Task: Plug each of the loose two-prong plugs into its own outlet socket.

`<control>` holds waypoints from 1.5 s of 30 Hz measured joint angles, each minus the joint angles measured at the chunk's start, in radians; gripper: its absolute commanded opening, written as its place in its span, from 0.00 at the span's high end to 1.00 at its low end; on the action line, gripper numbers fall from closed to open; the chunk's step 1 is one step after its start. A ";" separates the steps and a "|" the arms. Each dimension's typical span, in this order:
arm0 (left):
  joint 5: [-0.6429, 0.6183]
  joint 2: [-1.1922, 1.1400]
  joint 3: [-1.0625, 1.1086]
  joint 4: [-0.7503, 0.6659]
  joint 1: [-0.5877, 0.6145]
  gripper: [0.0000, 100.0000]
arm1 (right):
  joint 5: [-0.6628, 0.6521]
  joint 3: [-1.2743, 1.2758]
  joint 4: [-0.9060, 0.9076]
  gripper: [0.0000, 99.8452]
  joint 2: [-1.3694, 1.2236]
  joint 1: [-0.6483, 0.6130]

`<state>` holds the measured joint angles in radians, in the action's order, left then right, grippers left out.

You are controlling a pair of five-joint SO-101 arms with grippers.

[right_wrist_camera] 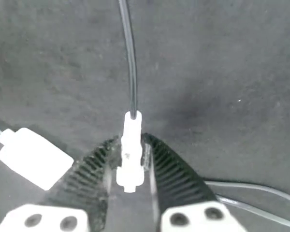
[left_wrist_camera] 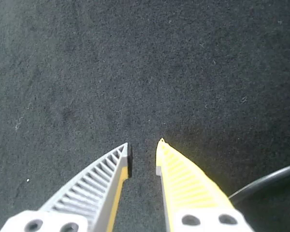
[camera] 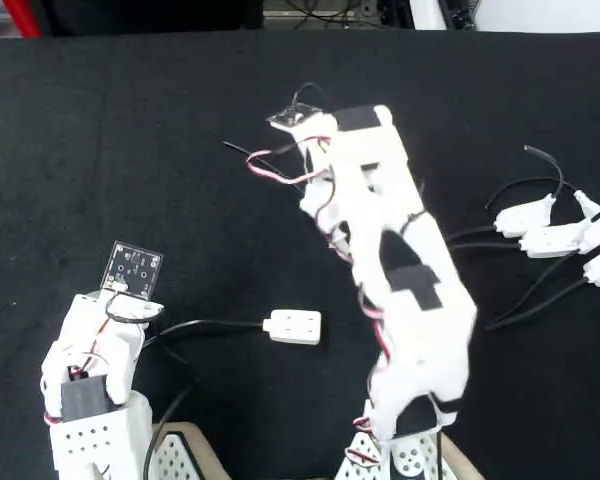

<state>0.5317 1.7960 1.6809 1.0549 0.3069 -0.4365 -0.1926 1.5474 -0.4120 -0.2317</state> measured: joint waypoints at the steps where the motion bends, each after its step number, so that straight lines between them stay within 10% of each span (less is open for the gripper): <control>1: 0.000 0.000 0.000 0.000 0.000 0.89 | 0.003 0.069 -0.048 0.99 0.060 -0.008; 24: 0.000 0.000 0.000 0.000 -0.006 0.89 | 0.178 1.517 -1.180 0.99 1.450 -0.129; 38: -0.003 0.000 0.000 -0.112 -0.341 0.89 | 0.752 1.648 -1.349 0.99 1.606 -0.333; 45: -0.292 0.000 0.000 -0.290 -0.440 0.89 | 0.687 1.823 -1.551 0.99 1.697 -0.442</control>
<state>0.2401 1.7960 1.6809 0.7649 -0.1335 0.2509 1.6303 -0.0038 1.2850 -0.6736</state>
